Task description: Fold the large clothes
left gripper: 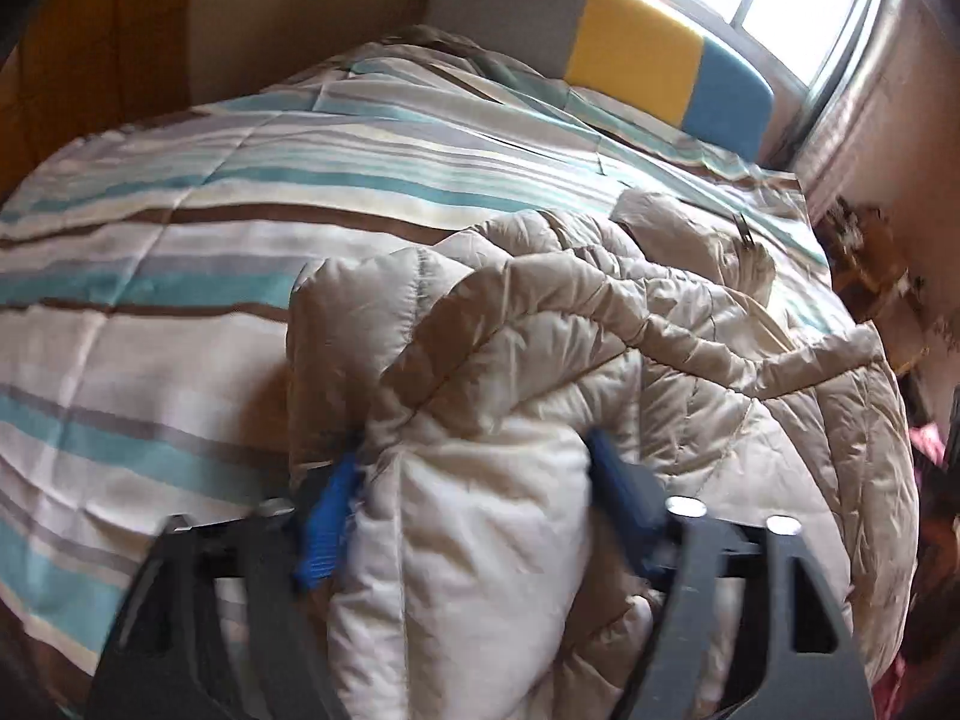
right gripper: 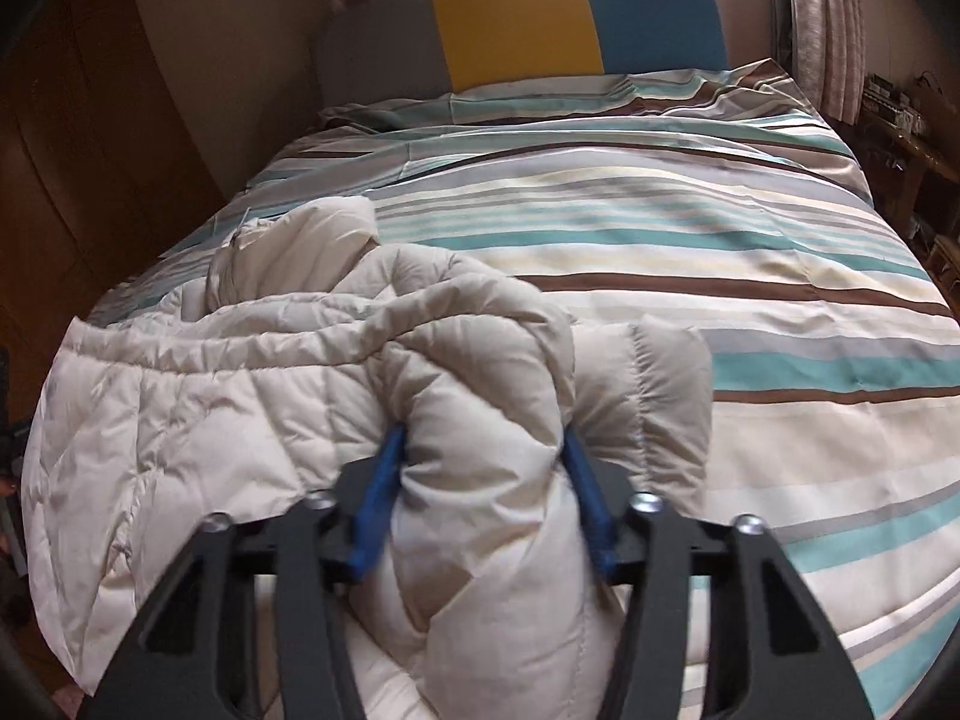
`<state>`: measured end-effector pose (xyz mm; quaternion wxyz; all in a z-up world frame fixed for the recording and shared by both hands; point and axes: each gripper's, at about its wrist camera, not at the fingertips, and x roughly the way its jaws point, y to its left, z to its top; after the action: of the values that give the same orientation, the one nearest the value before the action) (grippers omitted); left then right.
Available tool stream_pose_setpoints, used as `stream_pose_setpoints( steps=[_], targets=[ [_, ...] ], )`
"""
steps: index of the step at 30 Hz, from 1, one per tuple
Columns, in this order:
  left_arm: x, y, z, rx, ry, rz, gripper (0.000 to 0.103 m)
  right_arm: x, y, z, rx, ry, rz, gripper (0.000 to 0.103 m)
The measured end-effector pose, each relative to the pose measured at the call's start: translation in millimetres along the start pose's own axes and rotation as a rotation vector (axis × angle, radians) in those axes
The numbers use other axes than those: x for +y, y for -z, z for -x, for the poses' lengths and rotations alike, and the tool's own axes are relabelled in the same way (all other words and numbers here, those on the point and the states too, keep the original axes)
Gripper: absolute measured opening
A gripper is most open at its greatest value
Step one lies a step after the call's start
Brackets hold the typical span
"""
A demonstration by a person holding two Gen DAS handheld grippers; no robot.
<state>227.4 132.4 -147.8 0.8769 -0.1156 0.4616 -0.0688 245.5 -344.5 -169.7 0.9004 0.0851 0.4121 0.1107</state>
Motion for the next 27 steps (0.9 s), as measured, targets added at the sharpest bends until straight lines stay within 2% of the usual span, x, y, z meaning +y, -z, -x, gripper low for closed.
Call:
stream_pose_setpoints(
  steps=[1, 2, 3, 6, 7, 11, 17, 20, 24, 27],
  targets=[
    [2.8, 2.9, 2.4, -0.009, 0.002, 0.007, 0.041, 0.8, 3.9, 4.0, -0.012, -0.002, 0.002, 0.030],
    [2.6, 4.1, 7.0, -0.026, 0.011, 0.010, 0.035, 2.7, 4.4, 3.5, -0.026, 0.002, 0.003, 0.026],
    [2.0, 4.9, 10.3, -0.035, 0.032, 0.011, 0.024, 3.5, 5.2, 6.9, -0.040, 0.007, 0.004, 0.024],
    [-2.9, 4.0, 21.9, -0.080, 0.008, -0.003, 0.018, 4.7, -1.1, 22.4, -0.098, 0.024, 0.009, 0.019],
    [-3.2, 2.5, 29.8, -0.114, -0.003, 0.001, 0.017, 4.4, -5.2, 29.2, -0.123, 0.033, 0.008, 0.016],
    [-1.9, -9.9, 57.8, -0.238, -0.008, 0.040, 0.017, 0.1, -26.1, 53.2, -0.196, 0.017, -0.031, 0.015],
    [-19.7, -42.5, 76.6, -0.419, -0.047, 0.048, 0.016, 11.8, -66.8, 58.1, -0.285, 0.074, -0.024, 0.015],
    [-27.8, -60.5, 63.6, -0.437, -0.089, 0.060, 0.016, 9.5, -83.1, 42.3, -0.293, 0.107, -0.070, 0.015],
    [-39.7, -82.4, 28.3, -0.380, -0.177, 0.049, 0.016, 3.5, -89.2, 12.3, -0.251, 0.162, -0.097, 0.016],
    [-43.9, -87.4, 5.8, -0.349, -0.232, 0.021, 0.016, 3.6, -85.2, -9.1, -0.222, 0.218, -0.071, 0.016]
  ],
)
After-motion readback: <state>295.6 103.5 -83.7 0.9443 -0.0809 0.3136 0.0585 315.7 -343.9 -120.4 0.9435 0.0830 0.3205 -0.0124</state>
